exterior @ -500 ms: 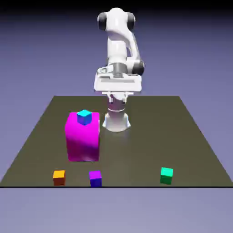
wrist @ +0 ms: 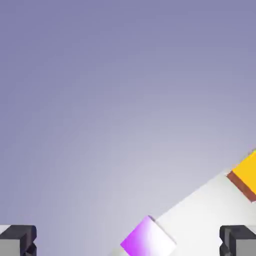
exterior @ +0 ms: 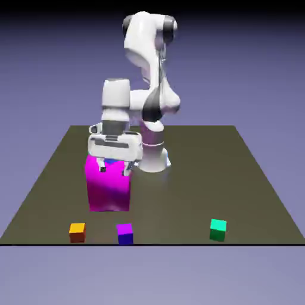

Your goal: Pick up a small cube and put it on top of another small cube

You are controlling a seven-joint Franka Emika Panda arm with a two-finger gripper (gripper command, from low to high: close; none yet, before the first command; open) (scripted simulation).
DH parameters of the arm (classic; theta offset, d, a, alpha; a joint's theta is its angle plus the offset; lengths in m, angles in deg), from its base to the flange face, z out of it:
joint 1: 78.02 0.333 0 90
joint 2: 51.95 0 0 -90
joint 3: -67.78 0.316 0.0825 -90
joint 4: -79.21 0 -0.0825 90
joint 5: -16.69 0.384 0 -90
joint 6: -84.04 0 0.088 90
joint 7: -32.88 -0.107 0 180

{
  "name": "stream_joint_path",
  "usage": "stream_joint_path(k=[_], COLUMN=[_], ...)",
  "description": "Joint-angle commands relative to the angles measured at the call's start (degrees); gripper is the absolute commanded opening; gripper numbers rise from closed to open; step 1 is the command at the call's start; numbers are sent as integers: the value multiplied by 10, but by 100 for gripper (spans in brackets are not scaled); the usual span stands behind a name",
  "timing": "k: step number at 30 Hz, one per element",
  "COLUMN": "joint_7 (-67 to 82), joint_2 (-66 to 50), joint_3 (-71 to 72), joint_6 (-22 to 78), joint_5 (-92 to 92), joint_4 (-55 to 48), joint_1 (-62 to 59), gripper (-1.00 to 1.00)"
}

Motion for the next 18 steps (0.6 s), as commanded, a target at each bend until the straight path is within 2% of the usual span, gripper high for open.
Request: stream_joint_path(k=[1,14,16,18], joint_7=[-16,-217,-225,-220], joint_2=[-21,-291,-301,-342], joint_3=[1,16,16,20], joint_6=[13,184,190,150], joint_5=[4,60,62,67], joint_4=[-16,-226,-234,-236], joint_1=[-7,-153,-158,-155], gripper=[0,0,0,0])
